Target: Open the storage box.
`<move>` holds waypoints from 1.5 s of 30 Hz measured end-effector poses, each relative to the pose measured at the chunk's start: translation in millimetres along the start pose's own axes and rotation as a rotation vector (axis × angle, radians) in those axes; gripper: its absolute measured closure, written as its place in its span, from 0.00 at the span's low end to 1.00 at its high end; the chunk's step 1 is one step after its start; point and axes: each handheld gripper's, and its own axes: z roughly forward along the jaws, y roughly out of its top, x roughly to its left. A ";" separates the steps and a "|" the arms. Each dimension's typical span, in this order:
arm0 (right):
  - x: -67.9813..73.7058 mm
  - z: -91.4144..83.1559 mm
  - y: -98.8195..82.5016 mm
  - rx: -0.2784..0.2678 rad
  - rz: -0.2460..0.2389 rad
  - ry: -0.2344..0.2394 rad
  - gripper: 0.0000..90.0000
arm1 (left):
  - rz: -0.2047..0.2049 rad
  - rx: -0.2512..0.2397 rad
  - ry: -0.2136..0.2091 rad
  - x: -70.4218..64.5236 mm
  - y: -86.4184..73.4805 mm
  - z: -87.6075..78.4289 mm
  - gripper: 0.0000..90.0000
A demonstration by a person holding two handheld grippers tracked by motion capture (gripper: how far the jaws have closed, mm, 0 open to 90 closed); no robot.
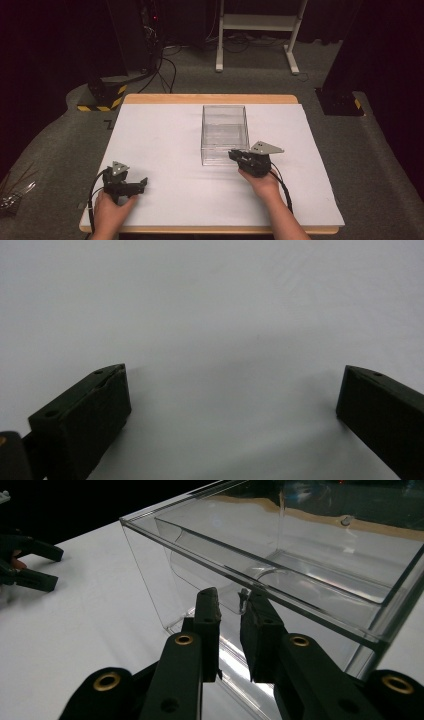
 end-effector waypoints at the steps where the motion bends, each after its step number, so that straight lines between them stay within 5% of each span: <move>1: -0.2 -0.6 -0.2 -0.001 0.000 0.001 0.88 | 0.000 0.000 0.000 0.0 0.0 0.0 0.01; 25: 6.7 -19.1 -11.3 -0.014 -0.014 0.023 0.96 | -0.001 0.000 0.000 -0.2 -0.1 0.0 0.01; 35: 7.2 -15.2 -9.4 -0.013 -0.003 0.041 0.79 | 0.000 0.000 0.000 -0.1 0.0 0.0 0.01; 45: 2.6 -15.6 -9.9 -0.031 0.002 0.083 0.92 | 0.000 0.000 0.001 -0.2 0.0 0.0 0.01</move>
